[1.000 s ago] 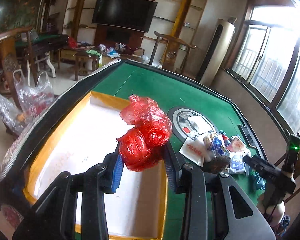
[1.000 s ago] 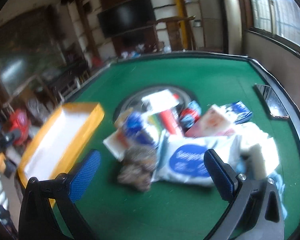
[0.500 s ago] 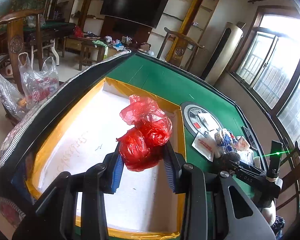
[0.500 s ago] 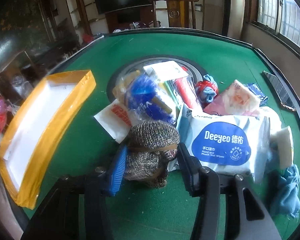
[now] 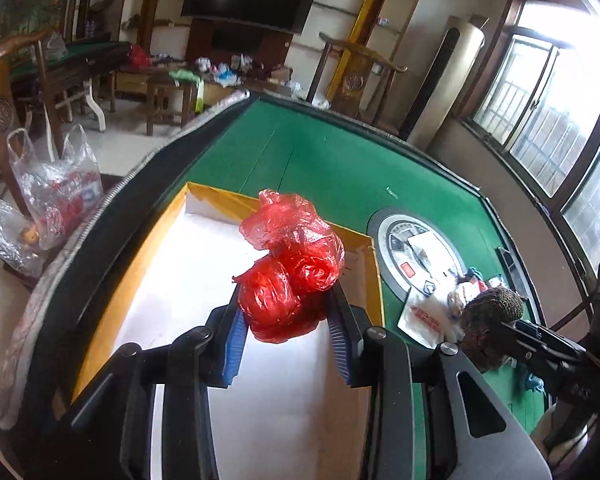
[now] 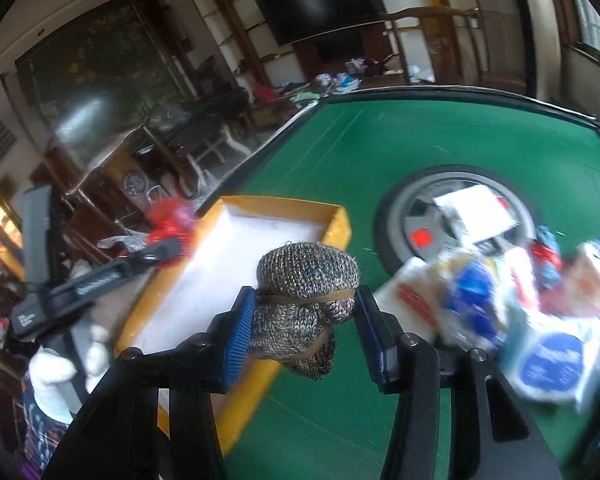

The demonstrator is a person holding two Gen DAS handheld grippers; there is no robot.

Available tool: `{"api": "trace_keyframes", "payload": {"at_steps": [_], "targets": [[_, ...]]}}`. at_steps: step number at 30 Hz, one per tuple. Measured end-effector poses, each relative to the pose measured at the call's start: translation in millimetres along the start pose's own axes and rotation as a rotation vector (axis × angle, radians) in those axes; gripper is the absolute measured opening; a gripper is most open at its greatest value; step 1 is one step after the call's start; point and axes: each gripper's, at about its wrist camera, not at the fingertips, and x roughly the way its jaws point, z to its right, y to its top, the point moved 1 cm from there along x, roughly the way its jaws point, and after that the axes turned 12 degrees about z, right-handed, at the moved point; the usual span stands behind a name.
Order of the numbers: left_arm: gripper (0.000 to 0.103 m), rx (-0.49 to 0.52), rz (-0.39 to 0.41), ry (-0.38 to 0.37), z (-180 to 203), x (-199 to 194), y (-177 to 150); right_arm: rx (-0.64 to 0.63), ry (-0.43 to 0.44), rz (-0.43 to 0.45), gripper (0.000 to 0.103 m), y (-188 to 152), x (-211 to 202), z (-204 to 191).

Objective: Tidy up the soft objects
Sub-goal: 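Open both grippers to drop the red bag and beanie into the box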

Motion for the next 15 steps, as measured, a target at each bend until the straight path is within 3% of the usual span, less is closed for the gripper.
{"api": "trace_keyframes", "payload": {"at_steps": [5, 10, 15], "targets": [[0.035, -0.085, -0.120, -0.028, -13.4, 58.2, -0.8, -0.037, -0.027, -0.076, 0.045, 4.8, 57.7, -25.9], [0.035, -0.124, -0.156, -0.033, -18.8, 91.2, -4.2, -0.051, -0.084, -0.132, 0.045, 10.5, 93.9, -30.9], [0.051, -0.223, -0.184, -0.060, -28.3, 104.1, -3.5, -0.039, -0.119, -0.172, 0.046, 14.2, 117.1, -28.1]]}}
